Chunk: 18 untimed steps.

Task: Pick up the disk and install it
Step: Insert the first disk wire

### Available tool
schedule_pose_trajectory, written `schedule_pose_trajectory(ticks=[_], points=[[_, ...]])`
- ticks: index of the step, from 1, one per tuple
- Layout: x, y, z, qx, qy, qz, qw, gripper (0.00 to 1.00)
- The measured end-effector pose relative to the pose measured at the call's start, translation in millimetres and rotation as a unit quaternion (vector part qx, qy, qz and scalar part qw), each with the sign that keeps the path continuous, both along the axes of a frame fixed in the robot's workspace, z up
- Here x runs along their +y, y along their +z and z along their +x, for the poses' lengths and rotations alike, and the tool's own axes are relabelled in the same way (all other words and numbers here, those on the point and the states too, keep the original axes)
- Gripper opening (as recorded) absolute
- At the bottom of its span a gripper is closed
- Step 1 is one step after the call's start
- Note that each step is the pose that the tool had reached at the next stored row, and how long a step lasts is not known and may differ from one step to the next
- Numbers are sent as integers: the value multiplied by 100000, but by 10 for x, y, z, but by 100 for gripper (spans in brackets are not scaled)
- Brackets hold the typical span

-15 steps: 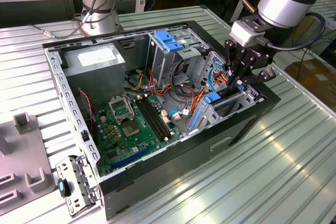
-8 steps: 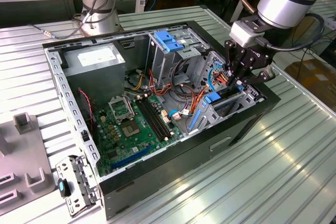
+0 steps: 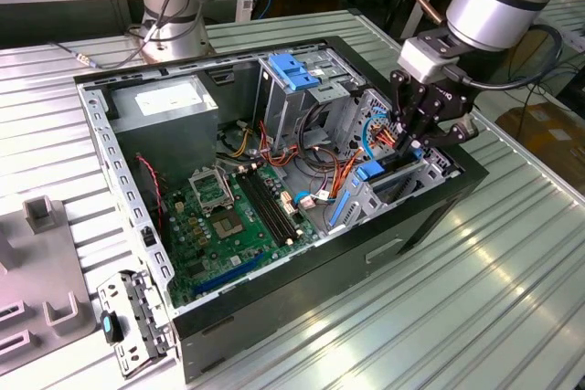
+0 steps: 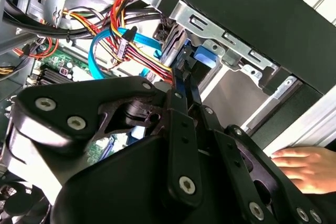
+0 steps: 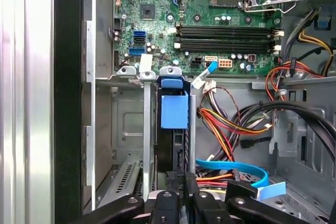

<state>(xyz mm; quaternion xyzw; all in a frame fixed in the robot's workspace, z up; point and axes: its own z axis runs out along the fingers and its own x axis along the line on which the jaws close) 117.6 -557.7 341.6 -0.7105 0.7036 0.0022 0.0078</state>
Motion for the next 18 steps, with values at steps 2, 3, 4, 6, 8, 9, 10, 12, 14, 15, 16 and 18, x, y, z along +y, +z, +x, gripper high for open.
schedule_pose_trajectory(ticks=[2,3,4,6,8,9,10,12,14,15,16,18], points=[[-1,-6,0,6,-61,23,100000,17],[-1,-6,0,7,-78,25,100000,17],[-1,-5,0,6,-101,29,100000,17],[-1,5,0,3,-131,60,100000,17],[-1,14,0,1,-193,80,100000,17],[-1,15,0,3,-254,74,100000,17],[-1,21,0,4,-346,51,99999,17],[-1,35,0,5,-460,60,99999,17],[-1,47,0,5,-549,54,99998,17],[-1,50,0,6,-585,58,99998,17],[-1,51,0,7,-642,68,99998,17],[-1,53,0,5,-664,70,99998,17]])
